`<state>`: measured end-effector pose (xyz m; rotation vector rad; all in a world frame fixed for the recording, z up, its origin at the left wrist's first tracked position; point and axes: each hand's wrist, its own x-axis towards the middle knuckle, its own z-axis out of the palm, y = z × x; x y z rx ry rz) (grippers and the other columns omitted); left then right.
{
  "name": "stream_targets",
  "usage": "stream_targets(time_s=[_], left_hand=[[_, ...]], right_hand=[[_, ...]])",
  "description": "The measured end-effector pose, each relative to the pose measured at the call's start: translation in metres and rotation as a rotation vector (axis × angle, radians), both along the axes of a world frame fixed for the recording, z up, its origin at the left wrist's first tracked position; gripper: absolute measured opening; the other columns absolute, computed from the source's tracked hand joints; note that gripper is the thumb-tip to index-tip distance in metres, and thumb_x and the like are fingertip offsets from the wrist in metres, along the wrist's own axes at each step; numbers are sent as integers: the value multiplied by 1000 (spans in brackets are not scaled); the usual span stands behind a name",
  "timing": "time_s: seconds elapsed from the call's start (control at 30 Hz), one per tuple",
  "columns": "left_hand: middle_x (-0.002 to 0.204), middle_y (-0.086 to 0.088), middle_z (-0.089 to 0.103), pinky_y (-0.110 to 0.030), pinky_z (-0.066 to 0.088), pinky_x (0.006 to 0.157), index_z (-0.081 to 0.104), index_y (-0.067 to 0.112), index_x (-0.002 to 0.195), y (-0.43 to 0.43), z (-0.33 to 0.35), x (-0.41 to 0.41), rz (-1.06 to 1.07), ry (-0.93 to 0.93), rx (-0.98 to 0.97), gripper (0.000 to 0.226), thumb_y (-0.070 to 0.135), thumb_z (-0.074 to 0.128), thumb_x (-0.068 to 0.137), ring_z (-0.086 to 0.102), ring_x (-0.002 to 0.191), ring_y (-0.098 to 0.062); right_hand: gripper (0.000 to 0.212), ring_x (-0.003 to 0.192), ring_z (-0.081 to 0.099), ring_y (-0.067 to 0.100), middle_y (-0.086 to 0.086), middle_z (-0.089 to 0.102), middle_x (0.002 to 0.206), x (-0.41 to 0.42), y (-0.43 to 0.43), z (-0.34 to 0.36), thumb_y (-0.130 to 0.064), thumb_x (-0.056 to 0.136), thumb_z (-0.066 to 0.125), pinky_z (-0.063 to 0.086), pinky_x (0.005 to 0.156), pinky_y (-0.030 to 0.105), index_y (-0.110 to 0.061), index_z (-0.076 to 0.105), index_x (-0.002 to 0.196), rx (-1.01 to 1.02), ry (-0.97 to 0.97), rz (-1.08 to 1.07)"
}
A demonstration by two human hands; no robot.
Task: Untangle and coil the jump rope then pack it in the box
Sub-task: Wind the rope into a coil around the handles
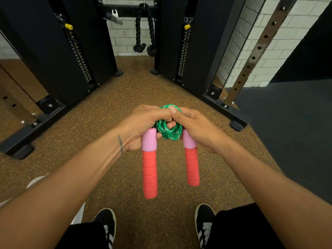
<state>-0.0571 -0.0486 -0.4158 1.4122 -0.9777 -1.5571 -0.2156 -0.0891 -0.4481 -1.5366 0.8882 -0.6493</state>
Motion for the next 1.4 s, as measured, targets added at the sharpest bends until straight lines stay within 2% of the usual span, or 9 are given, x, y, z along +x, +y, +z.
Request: stream_targets(time_s=[0.1, 0.2, 0.3, 0.43, 0.7, 0.83, 0.97, 1.1, 1.4], left_hand=[[76, -8, 66, -16, 42, 38, 69, 9, 90, -2, -2, 0, 42, -52, -5, 15, 5, 70, 76, 53, 53, -7], [88, -11, 65, -18, 42, 43, 68, 5, 98, 1, -2, 2, -4, -80, -36, 22, 6, 74, 77, 54, 55, -7], [90, -6, 65, -20, 43, 46, 62, 7, 105, 6, -4, 3, -84, -167, -79, 43, 16, 83, 69, 59, 63, -5], [96, -8, 67, -22, 48, 45, 64, 14, 105, 5, -5, 1, -38, -134, -50, 25, 5, 64, 81, 59, 65, -8], [106, -9, 64, -22, 48, 48, 58, 23, 121, 8, -9, 1, -63, -225, -153, 42, 4, 55, 84, 61, 69, -8], [119, -8, 61, -19, 47, 46, 57, 26, 124, 7, -9, -4, 23, -142, -198, 45, 6, 60, 85, 60, 71, -6], [120, -11, 62, -21, 47, 48, 57, 32, 125, 8, -9, -2, -38, -138, -199, 52, 22, 74, 76, 61, 75, -10], [123, -18, 61, -21, 46, 46, 57, 28, 126, 6, -10, -1, -64, -123, -178, 51, 1, 66, 84, 60, 69, -9], [108, -11, 64, -22, 45, 45, 66, 30, 113, 5, -11, -2, 4, -91, -118, 43, 10, 65, 75, 58, 66, -12]], right_hand=[[39, 75, 59, 13, 4, 71, 83, 3, 1, 1, -50, 91, 58, 47, 68, 28, -15, 73, 97, 26, -53, -44], [52, 82, 62, 25, 18, 75, 97, 0, 0, 2, -62, 87, 60, 48, 76, 42, -14, 74, 101, -7, -1, -88], [59, 76, 56, 25, 17, 69, 89, -4, -3, 3, -67, 84, 60, 42, 71, 43, -11, 73, 98, -6, 24, -134], [54, 68, 51, 23, 28, 65, 85, -4, -4, 4, -60, 86, 60, 39, 62, 36, -10, 73, 102, -10, 21, -78], [6, 51, 51, 6, -2, 66, 71, -6, 0, 7, -16, 96, 62, 45, 46, 18, -13, 66, 101, 152, 39, 76], [19, 52, 49, 10, 5, 63, 74, -6, -1, 11, -12, 96, 59, 41, 46, 21, -1, 62, 111, 143, 69, 16], [14, 53, 51, 9, 4, 64, 74, -6, 1, 7, -15, 99, 55, 42, 46, 23, -9, 63, 109, 59, 133, 17], [13, 53, 50, 10, 7, 60, 75, -7, 3, 10, -12, 98, 54, 41, 46, 22, -11, 64, 107, 99, 88, 3], [11, 47, 47, 9, 2, 56, 67, -6, 0, 12, -13, 94, 57, 40, 44, 23, -9, 64, 101, 224, 93, -46]])
